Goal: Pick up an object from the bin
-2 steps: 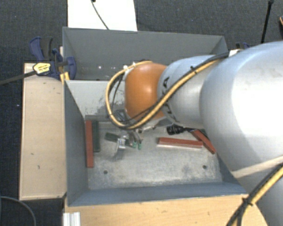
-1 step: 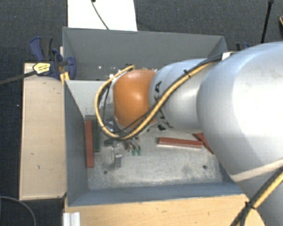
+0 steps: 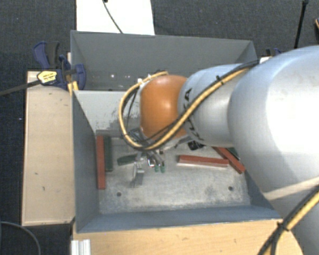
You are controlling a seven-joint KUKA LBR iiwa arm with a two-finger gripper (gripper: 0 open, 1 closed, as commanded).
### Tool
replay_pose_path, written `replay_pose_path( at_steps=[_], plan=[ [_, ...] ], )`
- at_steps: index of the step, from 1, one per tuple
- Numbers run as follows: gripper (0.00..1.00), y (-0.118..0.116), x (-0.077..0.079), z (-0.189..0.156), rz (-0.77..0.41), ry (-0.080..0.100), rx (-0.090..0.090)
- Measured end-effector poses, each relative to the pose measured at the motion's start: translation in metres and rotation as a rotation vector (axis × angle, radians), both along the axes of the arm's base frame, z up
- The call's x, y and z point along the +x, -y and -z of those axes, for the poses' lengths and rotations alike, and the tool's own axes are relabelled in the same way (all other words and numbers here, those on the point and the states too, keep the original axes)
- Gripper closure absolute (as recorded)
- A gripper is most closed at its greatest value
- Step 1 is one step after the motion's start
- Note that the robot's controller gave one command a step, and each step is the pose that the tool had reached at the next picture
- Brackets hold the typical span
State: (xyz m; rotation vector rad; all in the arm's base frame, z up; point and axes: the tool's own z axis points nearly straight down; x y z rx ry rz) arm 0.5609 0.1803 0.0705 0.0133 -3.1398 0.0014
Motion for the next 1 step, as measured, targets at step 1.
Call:
replay_pose_path(
  at_steps=[1],
  plan=[
    [1.0, -0.0005, -0.0002, 0.0001, 0.003, 0.0, 0.001]
  ],
)
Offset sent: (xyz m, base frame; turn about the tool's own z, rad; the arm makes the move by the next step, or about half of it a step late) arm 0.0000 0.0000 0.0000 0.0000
